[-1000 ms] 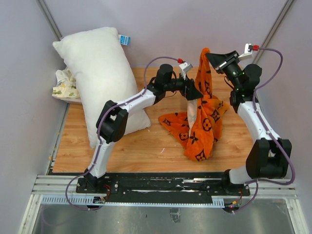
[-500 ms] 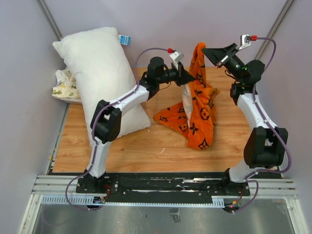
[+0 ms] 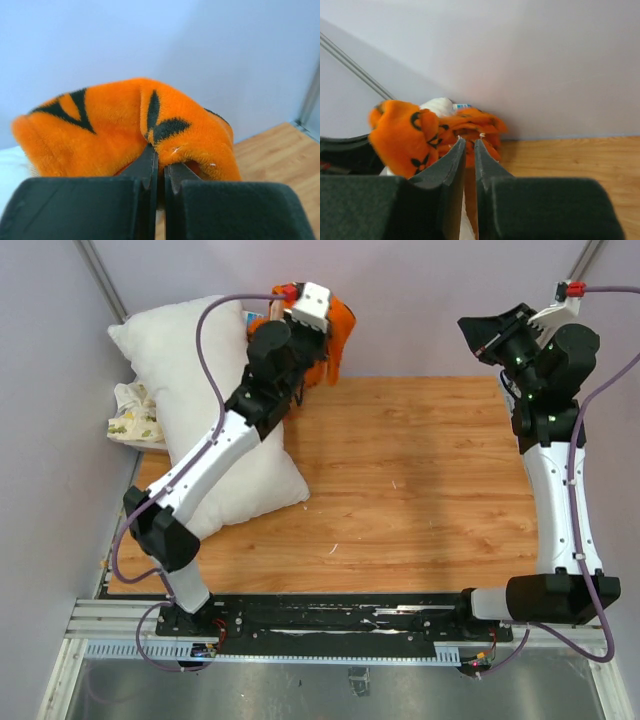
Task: Remove the pillowcase from the pillow
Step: Fold the pillowcase at the center of the board.
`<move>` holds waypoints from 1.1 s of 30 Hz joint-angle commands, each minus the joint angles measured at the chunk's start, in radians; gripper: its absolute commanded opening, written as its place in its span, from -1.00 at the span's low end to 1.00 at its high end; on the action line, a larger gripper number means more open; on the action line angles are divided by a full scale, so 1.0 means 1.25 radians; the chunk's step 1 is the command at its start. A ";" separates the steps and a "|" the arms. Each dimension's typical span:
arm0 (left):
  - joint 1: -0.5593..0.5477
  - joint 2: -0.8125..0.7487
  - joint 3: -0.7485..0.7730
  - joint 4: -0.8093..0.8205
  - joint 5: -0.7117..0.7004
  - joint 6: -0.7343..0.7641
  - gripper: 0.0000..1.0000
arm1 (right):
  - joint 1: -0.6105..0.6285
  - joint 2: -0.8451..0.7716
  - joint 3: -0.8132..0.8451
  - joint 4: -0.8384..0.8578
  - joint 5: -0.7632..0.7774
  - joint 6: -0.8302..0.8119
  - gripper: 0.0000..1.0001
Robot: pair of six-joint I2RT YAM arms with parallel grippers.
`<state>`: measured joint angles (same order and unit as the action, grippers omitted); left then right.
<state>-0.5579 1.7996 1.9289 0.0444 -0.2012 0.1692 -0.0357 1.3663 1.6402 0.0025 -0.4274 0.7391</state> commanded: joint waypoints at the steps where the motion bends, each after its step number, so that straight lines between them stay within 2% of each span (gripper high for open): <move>1: -0.168 -0.104 -0.168 0.164 -0.067 0.183 -0.99 | -0.010 -0.027 -0.082 -0.037 0.040 -0.072 -0.41; 3: -0.199 -0.135 -0.284 0.233 -0.014 0.173 -0.99 | -0.010 -0.044 -0.143 -0.027 0.053 -0.072 0.43; 4: -0.212 -0.143 -0.330 0.268 -0.013 0.164 -1.00 | -0.009 -0.048 -0.175 -0.019 0.053 -0.062 0.71; 6: -0.230 -0.129 -0.362 0.284 -0.072 0.147 -0.99 | -0.001 -0.038 -0.239 0.010 0.027 -0.027 0.92; 9: -0.231 -0.072 -0.319 0.252 -0.172 0.149 -0.99 | 0.033 -0.020 -0.378 0.140 -0.066 0.059 0.97; 12: -0.228 0.004 -0.258 0.242 -0.284 0.187 -0.99 | 0.044 -0.036 -0.568 0.421 -0.128 0.242 0.98; 14: -0.224 0.063 -0.211 0.247 -0.365 0.219 -0.99 | 0.046 -0.061 -0.653 0.502 -0.133 0.352 0.98; 16: -0.218 0.103 -0.191 0.270 -0.410 0.244 -1.00 | 0.046 -0.102 -0.704 0.482 -0.113 0.415 0.99; 19: -0.208 0.117 -0.190 0.306 -0.419 0.222 -0.99 | 0.044 -0.179 -0.771 0.405 -0.030 0.534 0.97; 22: -0.203 0.118 -0.186 0.326 -0.424 0.198 -1.00 | 0.044 -0.217 -0.863 0.475 0.055 0.721 0.97; 25: -0.204 0.119 -0.179 0.322 -0.415 0.183 -1.00 | 0.051 -0.171 -0.890 0.590 0.052 0.901 0.97; 28: -0.205 0.118 -0.175 0.311 -0.403 0.162 -1.00 | 0.107 -0.075 -0.883 0.764 0.049 1.087 0.97; 33: -0.214 0.108 -0.182 0.309 -0.397 0.144 -1.00 | 0.208 0.089 -0.812 0.968 0.114 1.208 1.00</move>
<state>-0.8158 1.9648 1.6730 0.3653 -0.6880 0.3851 0.1417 1.3773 0.5529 0.9043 -0.3569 1.9541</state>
